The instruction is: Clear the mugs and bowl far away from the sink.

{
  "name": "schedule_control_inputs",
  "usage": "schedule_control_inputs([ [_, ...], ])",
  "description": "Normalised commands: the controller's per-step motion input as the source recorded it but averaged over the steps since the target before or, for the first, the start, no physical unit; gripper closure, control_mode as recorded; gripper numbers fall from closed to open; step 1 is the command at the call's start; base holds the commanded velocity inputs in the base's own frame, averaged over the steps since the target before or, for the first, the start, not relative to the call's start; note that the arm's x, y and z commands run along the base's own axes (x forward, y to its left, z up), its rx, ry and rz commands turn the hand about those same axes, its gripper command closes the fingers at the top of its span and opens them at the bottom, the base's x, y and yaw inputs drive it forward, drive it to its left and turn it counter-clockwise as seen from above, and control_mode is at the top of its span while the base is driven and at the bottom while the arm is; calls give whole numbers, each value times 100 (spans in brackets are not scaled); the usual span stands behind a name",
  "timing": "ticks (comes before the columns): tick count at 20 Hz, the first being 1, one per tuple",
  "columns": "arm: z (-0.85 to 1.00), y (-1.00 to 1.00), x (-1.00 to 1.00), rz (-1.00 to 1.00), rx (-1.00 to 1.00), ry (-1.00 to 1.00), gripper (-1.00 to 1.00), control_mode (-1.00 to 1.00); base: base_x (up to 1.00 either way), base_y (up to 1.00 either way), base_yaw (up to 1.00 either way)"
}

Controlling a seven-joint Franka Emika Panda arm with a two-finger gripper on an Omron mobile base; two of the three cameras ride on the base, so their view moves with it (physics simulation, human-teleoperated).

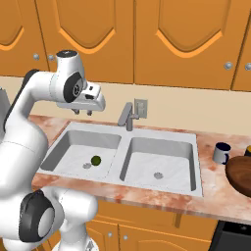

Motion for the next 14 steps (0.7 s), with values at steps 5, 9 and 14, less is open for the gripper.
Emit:
schedule_control_inputs([
  [5, 0, 0, -16, 0, 0, -1, -100, -100, 0, 0, 0],
  [9, 0, 0, -50, 0, 0, -15, -100, -100, 0, 0, 0],
  [14, 0, -2, -32, 0, 0, -10, -100, 100, -19, -7, 0],
])
